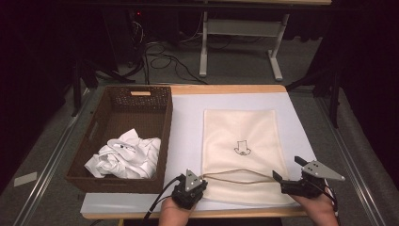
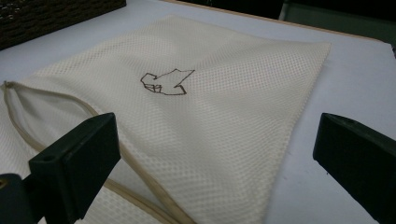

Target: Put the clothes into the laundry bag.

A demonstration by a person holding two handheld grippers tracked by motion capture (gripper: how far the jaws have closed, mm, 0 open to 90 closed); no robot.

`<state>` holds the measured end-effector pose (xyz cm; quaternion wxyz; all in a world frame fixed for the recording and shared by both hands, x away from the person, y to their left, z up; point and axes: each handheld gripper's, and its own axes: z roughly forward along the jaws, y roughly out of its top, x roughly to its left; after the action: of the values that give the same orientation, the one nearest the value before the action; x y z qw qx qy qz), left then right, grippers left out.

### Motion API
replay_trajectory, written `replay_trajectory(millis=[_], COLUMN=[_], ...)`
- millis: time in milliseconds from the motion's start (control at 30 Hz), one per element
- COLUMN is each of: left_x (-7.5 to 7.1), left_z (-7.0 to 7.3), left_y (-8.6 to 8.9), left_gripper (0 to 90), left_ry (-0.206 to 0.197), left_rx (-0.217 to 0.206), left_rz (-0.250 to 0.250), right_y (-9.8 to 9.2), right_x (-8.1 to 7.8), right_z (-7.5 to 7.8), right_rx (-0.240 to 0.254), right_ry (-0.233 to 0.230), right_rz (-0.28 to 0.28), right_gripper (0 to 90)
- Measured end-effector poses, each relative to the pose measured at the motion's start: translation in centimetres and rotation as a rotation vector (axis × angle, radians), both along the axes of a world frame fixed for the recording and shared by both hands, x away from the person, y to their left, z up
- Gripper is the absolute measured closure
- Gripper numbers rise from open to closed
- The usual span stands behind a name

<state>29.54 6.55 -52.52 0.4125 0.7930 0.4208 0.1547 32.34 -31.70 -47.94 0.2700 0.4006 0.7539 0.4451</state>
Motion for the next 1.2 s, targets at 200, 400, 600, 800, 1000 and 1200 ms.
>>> replay_trajectory(millis=[200,400,600,800,1000,1200], left_x=[0.3,0.0,0.1,-0.1,0.0,0.0], left_z=[0.5,1.0,1.0,0.8,0.8,0.2], left_y=[1.1,0.8,0.8,0.7,0.7,0.6], left_gripper=[71.3,47.1,43.8,42.7,40.7,47.5], left_ry=[-0.003,-0.04,-0.041,-0.041,-0.038,0.03], left_rx=[-0.04,-0.039,-0.053,-0.029,-0.019,0.005], left_rz=[0.029,0.023,0.019,0.008,0.012,-0.013], right_y=[0.0,-0.6,-1.7,-1.2,0.6,-1.4], right_x=[0.4,2.7,7.8,13.0,13.9,12.8], right_z=[-0.1,-0.7,-1.3,-2.7,-3.0,-2.7], right_rx=[0.003,-0.009,0.022,0.002,-0.101,-0.088], right_ry=[0.012,0.069,0.173,0.283,0.275,0.268], right_rz=[-0.014,-0.062,-0.155,-0.209,-0.191,-0.21], right_gripper=[2.2,9.7,32.4,51.8,84.2,88.2])
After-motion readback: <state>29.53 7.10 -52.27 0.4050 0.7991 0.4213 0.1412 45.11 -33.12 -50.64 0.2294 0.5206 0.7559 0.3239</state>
